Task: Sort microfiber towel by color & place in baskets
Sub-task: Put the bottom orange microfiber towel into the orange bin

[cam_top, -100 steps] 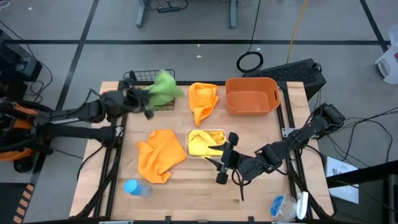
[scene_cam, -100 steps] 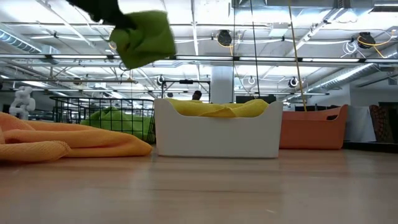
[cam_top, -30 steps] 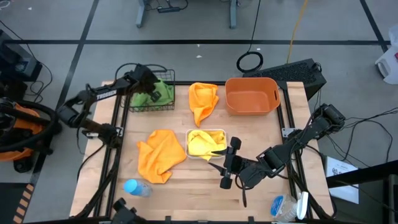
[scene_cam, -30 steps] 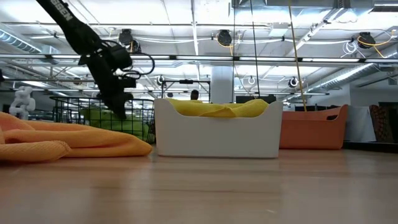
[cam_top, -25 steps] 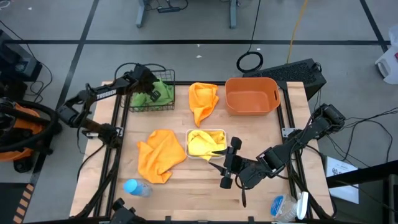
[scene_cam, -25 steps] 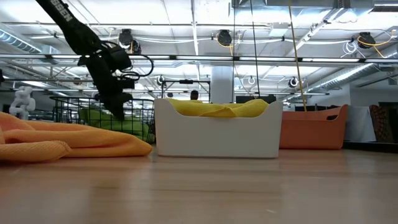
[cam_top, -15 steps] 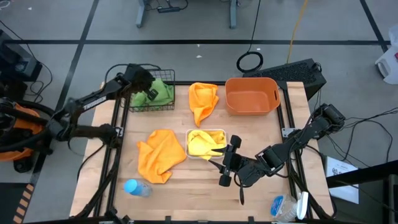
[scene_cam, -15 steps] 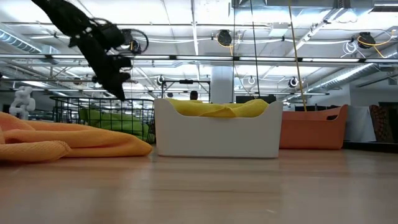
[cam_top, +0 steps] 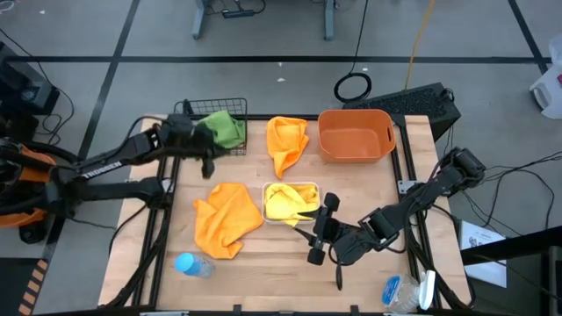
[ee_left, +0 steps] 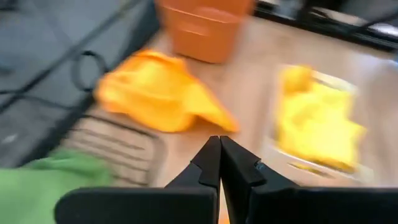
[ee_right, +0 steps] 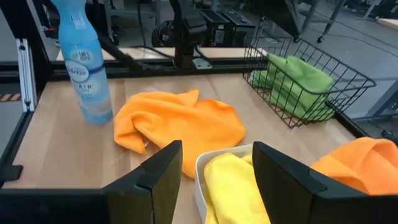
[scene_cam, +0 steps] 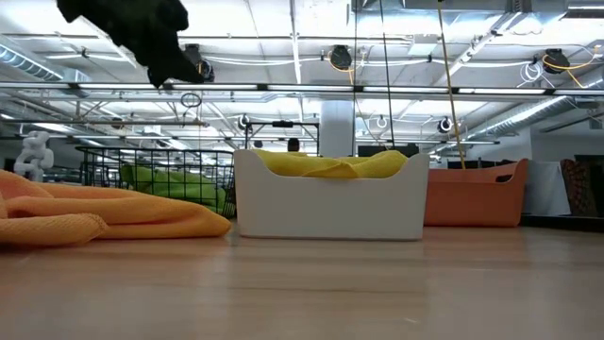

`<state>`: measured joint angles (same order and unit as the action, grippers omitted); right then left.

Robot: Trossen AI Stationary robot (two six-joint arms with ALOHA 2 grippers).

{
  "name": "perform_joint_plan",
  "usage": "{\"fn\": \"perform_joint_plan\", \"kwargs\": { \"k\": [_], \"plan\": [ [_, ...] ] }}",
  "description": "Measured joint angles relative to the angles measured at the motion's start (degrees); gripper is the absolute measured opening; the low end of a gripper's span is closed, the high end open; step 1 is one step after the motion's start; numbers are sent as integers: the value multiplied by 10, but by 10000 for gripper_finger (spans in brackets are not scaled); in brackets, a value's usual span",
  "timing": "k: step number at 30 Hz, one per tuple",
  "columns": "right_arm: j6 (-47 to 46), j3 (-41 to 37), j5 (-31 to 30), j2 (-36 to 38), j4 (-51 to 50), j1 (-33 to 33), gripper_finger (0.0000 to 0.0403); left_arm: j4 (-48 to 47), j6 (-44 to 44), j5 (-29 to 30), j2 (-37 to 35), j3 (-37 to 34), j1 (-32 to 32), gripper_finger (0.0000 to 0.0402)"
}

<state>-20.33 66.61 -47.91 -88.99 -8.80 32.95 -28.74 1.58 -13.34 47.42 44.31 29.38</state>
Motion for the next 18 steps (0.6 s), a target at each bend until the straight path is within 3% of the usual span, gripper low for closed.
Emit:
{"fn": "perform_joint_plan", "kwargs": {
  "k": [5,12,18],
  "plan": [
    [-14,0,3,-29,4,1,187,-24,-46,17,0,0,-115,9],
    [-11,0,3,-47,41,18,187,-60,-137,111,5,0,-260,9],
    [1,0,-1,-47,54,28,187,-109,-207,235,19,0,-357,9]
  ]
}}
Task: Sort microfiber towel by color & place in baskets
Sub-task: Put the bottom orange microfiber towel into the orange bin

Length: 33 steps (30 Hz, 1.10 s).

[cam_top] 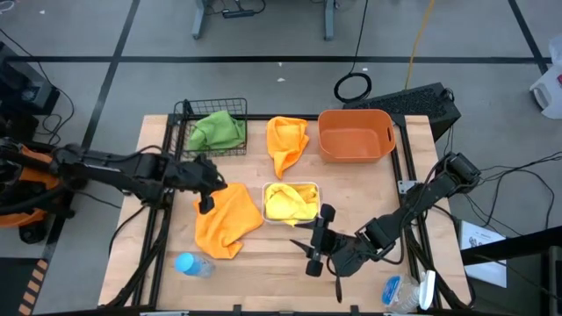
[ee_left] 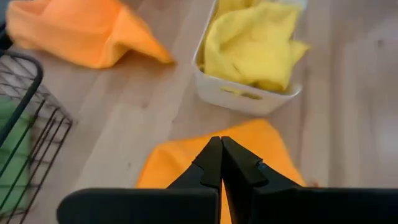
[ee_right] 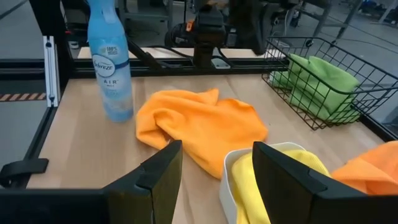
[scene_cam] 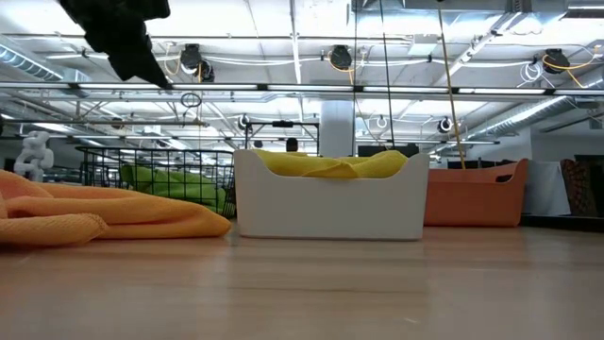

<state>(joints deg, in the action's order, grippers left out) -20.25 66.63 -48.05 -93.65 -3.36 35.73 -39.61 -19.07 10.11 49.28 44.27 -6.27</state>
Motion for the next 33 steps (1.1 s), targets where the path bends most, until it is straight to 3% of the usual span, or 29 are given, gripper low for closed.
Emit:
{"fn": "perform_joint_plan", "kwargs": {
  "k": [7,15,26,33],
  "plan": [
    [0,0,1,0,2,0,187,7,-16,46,28,0,-50,9],
    [1,0,3,0,-13,0,187,5,-45,52,76,0,-76,15],
    [2,0,4,0,-17,0,187,0,-77,56,167,0,-92,131],
    [2,0,4,0,-17,0,187,-8,-100,80,211,0,-92,185]
  ]
}}
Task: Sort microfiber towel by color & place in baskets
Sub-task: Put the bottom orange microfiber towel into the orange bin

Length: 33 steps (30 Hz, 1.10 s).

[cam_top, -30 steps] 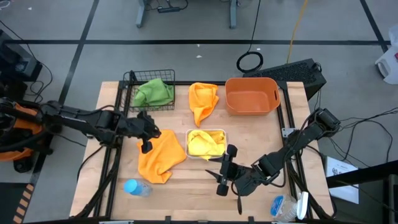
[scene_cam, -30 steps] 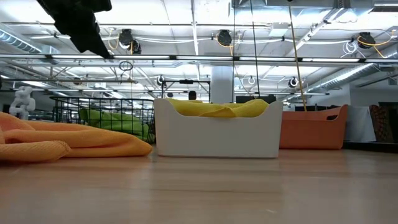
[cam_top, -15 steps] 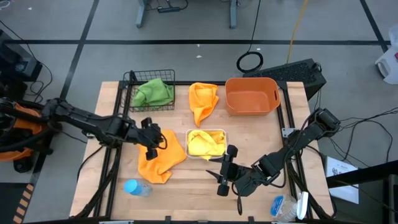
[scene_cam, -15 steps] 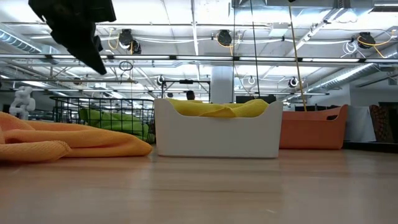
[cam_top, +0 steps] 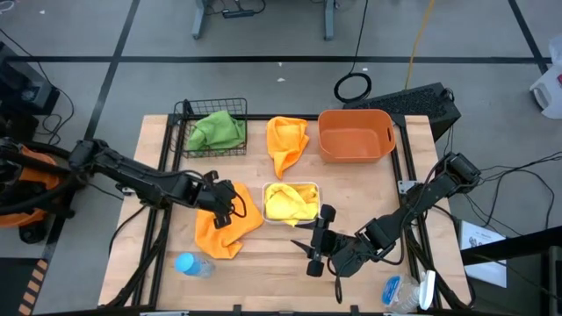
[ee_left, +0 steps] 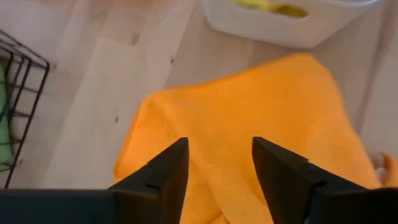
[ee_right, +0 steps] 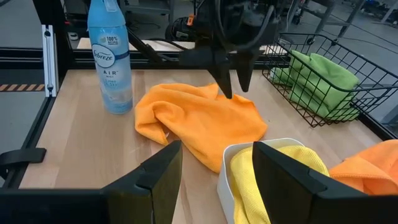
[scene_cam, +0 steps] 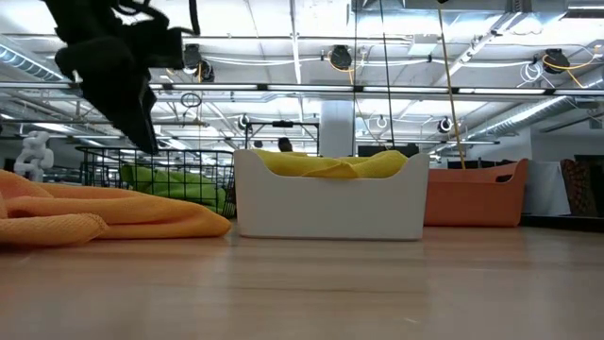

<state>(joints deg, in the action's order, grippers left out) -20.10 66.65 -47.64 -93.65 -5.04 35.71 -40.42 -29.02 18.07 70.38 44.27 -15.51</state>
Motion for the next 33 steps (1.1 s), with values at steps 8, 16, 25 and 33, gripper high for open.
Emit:
{"fn": "perform_joint_plan", "kwargs": {
  "k": [8,16,25,33],
  "plan": [
    [0,0,0,0,0,0,187,-41,-28,1,50,0,0,214],
    [-1,0,0,0,0,0,187,-22,-38,3,75,-14,0,215],
    [0,0,0,0,0,-1,187,31,-67,-21,76,-73,0,215],
    [0,0,0,0,0,-1,187,142,-53,-80,75,-130,0,215]
  ]
}}
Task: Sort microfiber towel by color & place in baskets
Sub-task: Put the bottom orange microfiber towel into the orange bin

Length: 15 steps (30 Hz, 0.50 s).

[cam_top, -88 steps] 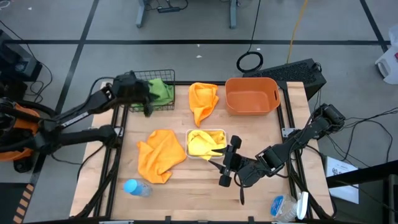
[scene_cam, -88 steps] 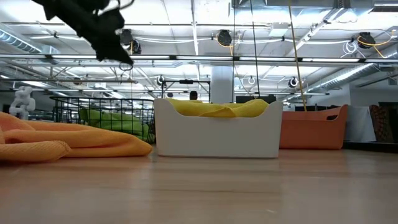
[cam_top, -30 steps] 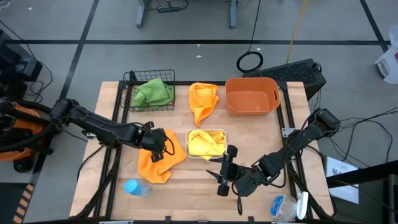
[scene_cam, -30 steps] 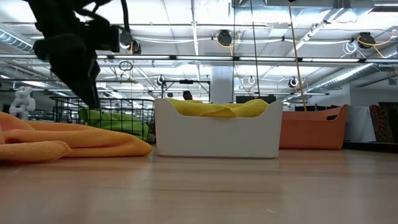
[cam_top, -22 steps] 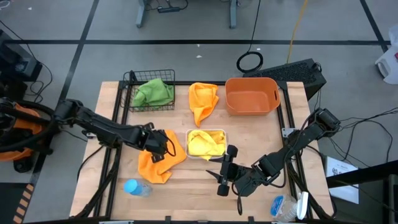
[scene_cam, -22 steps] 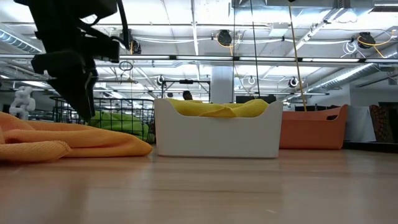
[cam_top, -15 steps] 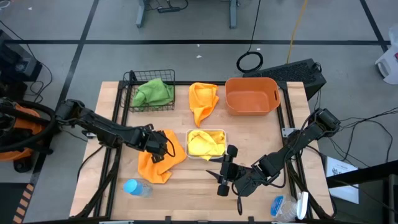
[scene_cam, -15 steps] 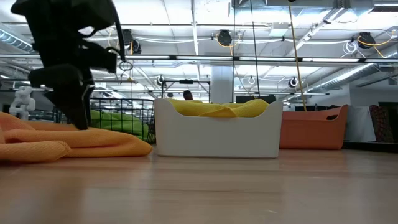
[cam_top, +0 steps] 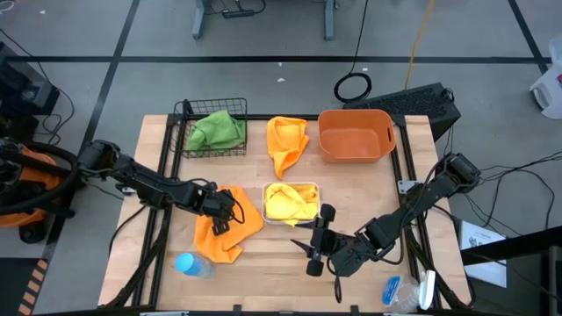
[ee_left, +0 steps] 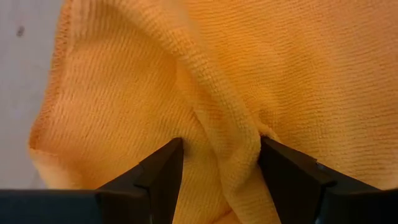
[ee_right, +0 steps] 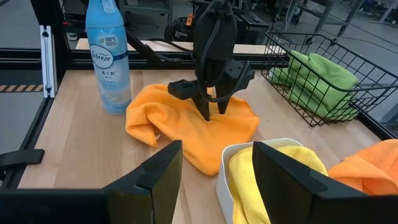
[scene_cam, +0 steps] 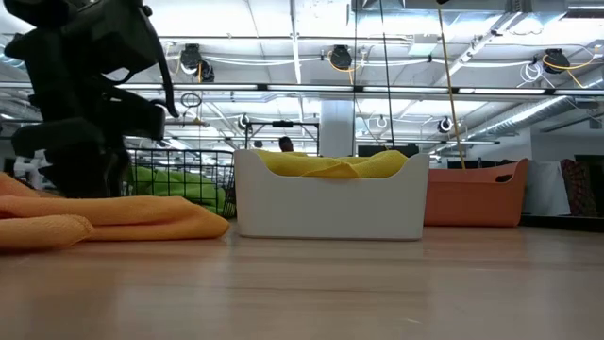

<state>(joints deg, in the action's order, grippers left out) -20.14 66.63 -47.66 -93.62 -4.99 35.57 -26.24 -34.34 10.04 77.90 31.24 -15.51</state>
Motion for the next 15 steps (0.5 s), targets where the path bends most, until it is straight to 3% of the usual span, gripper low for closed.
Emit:
{"fn": "perform_joint_plan", "kwargs": {
  "k": [4,7,15],
  "plan": [
    [0,0,0,0,0,0,187,22,2,2,-1,-15,0,207],
    [0,0,0,0,0,0,187,46,2,12,-1,-30,0,176],
    [-1,0,0,0,1,0,187,127,18,26,-2,-67,1,18]
  ]
}}
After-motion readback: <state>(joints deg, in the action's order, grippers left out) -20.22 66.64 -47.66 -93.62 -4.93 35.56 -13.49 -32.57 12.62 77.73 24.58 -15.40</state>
